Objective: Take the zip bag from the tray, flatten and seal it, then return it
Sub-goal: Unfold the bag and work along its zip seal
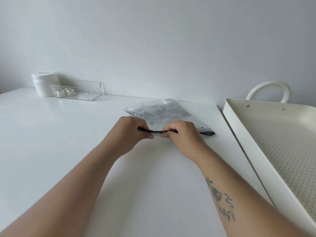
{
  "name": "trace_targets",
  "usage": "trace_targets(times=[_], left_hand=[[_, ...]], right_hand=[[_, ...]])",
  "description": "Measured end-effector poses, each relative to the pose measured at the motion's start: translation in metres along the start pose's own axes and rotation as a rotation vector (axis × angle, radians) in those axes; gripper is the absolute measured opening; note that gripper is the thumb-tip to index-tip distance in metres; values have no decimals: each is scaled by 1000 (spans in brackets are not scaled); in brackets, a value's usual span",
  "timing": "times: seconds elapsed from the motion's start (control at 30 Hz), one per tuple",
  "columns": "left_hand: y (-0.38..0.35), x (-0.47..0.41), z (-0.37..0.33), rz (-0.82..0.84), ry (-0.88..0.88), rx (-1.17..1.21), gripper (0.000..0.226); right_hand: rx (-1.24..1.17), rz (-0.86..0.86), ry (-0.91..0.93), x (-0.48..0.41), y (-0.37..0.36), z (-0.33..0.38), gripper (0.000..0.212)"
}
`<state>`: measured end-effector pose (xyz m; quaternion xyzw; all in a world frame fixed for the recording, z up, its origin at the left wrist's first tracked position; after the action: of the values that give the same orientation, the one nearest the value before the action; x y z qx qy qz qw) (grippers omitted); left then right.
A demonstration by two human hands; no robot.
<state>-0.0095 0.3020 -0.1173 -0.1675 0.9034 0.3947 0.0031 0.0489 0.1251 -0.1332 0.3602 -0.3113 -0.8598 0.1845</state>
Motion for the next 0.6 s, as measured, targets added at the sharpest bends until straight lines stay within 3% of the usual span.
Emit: trace_targets(times=[0.43, 0.6], left_hand=[[2, -5, 10, -56, -1, 109, 13], [3, -5, 10, -93, -19, 54, 18]], right_hand=[[-78, -71, -23, 2, 5, -9, 17], [-35, -21, -5, 0, 2, -7, 3]])
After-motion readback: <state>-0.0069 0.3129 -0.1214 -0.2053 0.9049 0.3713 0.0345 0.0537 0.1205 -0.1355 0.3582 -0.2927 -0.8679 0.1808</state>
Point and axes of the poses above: each hand's wrist, its own x-axis away from the middle knuckle, its own y-axis out of the back of the hand, z = x × y, the point moved 3 cm from there along -x, towards the middle knuckle, and after that the axes turned 15 degrees about y, right-handed, at the moved point
